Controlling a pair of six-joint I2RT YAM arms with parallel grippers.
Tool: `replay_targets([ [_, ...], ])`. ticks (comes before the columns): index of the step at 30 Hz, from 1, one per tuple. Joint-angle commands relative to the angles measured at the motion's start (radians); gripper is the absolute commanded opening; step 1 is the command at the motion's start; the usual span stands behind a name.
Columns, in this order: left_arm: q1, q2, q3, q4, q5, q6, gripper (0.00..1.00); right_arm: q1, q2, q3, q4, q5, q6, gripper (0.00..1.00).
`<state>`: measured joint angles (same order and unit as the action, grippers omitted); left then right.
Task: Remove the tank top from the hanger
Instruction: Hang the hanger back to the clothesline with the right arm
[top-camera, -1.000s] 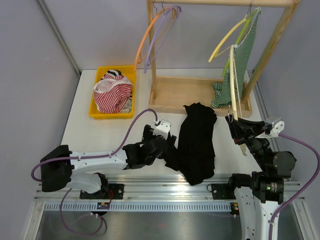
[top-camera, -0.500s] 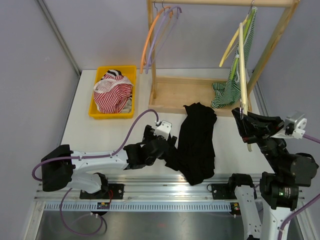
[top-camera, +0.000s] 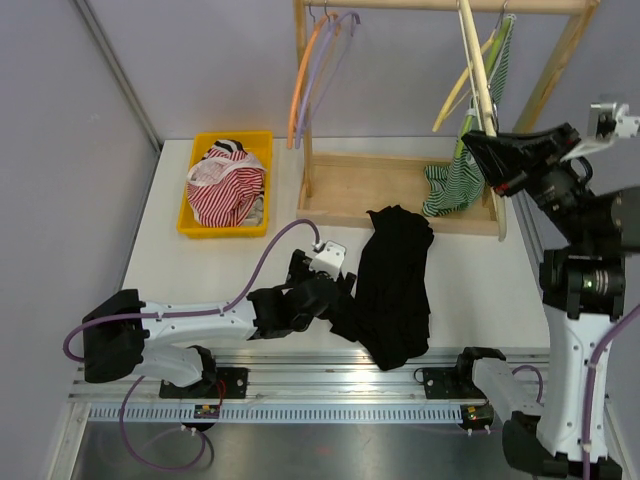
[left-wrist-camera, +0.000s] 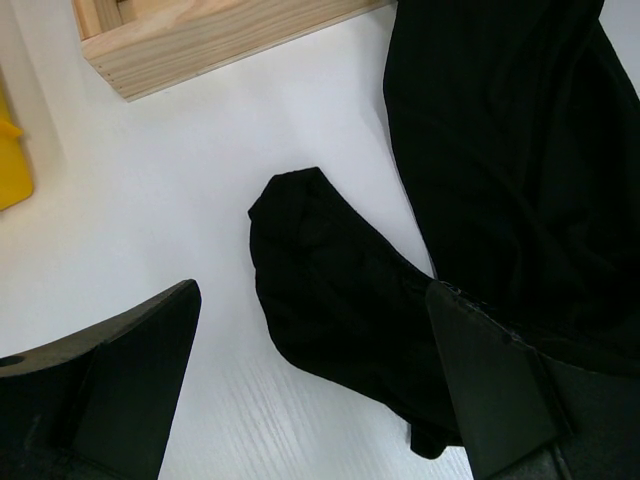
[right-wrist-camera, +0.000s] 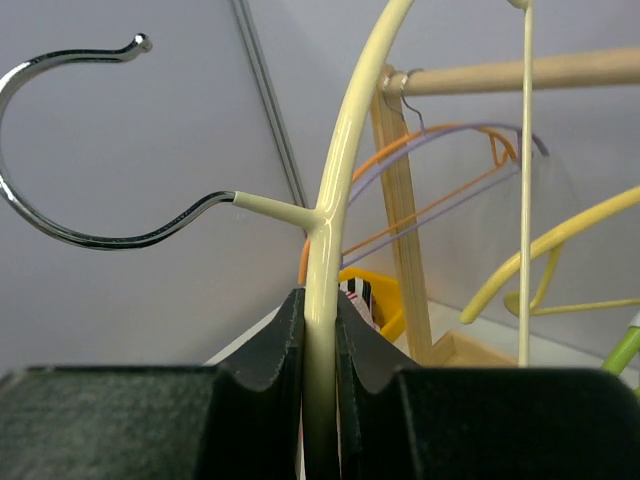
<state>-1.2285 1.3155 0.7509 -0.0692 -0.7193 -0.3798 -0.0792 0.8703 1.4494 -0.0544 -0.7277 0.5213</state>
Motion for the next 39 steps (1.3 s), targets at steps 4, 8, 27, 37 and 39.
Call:
replay_targets([
  [4,-0.006,-0.042,0.059,0.014,-0.037,0.030,0.99,0.025,0.150,0.153,-0.077,0.026,0.043,0.00],
  [8,-0.006,-0.027,0.074,0.009,-0.046,0.035,0.99,0.074,0.220,0.252,-0.189,0.086,0.019,0.00],
  [27,-0.006,-0.054,0.044,0.002,-0.068,0.027,0.99,0.717,0.533,0.514,-0.461,0.681,-0.207,0.00],
  [37,-0.008,-0.116,0.011,0.005,-0.074,0.027,0.99,0.803,0.585,0.500,-0.372,0.970,-0.250,0.00],
  [39,-0.006,-0.119,0.010,0.006,-0.074,0.027,0.99,0.803,0.576,0.470,-0.345,0.985,-0.251,0.00],
])
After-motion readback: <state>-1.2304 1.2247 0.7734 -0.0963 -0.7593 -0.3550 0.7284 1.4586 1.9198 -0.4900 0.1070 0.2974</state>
